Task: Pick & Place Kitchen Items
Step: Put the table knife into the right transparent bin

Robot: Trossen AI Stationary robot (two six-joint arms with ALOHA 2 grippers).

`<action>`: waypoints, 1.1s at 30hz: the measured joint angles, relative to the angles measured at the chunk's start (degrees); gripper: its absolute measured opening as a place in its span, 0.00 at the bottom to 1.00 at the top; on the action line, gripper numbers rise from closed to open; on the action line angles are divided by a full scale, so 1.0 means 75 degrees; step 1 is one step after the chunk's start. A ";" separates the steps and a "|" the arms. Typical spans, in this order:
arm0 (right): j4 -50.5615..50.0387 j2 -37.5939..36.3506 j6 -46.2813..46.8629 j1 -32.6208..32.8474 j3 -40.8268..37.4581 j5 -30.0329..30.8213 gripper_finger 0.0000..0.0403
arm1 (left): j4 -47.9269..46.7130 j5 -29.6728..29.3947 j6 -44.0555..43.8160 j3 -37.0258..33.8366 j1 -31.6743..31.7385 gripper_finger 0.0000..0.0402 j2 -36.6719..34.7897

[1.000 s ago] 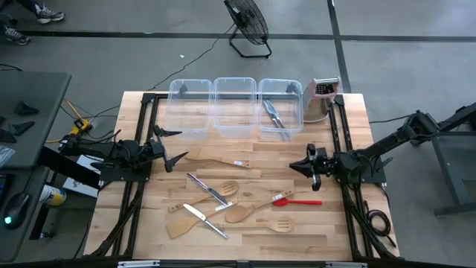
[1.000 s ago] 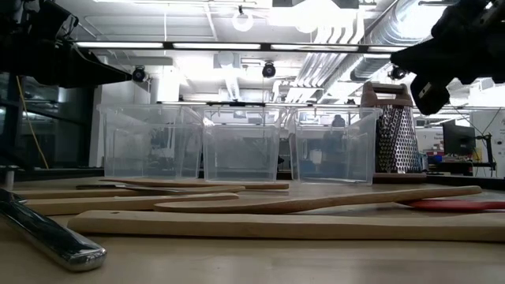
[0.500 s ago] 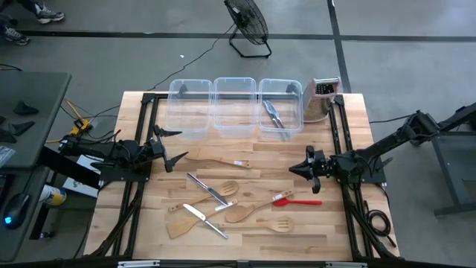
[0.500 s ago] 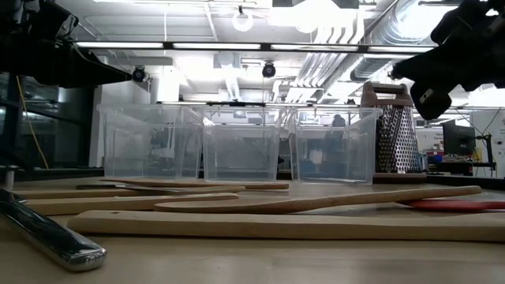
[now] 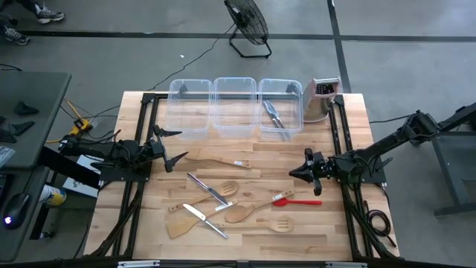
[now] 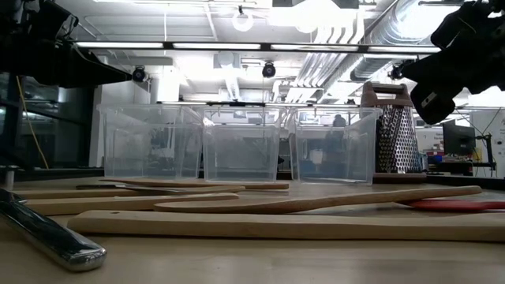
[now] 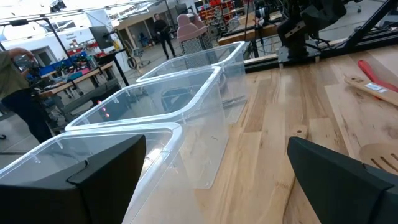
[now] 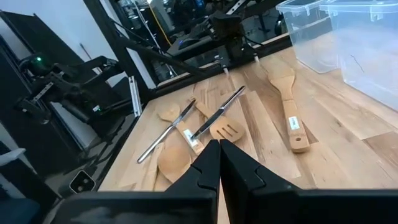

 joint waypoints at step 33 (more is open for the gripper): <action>0.1034 0.0000 -0.0434 -0.0001 -0.0006 0.0368 0.01 | -0.0001 -0.0003 0.0002 0.0001 -0.0002 0.97 -0.0001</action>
